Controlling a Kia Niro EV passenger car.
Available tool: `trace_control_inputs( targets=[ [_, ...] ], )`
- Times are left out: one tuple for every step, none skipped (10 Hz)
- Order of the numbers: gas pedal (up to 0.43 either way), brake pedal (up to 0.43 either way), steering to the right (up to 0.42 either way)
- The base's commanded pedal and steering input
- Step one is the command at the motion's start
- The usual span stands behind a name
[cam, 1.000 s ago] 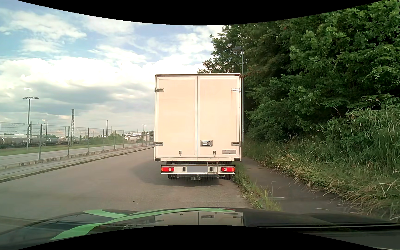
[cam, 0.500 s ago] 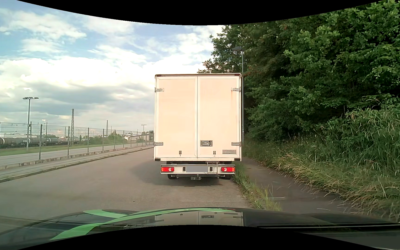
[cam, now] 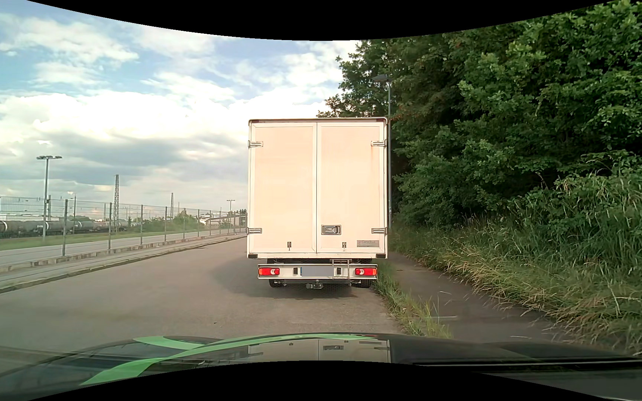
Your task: Follow the waypoints while adhering to traffic rules and regulations
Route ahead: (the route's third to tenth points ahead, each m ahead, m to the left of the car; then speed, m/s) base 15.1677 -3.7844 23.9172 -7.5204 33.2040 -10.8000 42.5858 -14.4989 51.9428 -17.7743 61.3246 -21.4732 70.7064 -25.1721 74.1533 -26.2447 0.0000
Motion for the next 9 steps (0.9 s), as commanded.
trace_control_inputs(
  targets=[
    [0.0,0.207,-0.144],
    [0.0,0.183,-0.147],
    [0.0,0.159,-0.148],
    [0.0,0.128,-0.147],
    [0.0,0.079,-0.148],
    [0.0,0.037,-0.15],
    [0.0,0.049,-0.154],
    [0.0,0.073,-0.156],
    [0.0,0.134,-0.156]
  ],
)
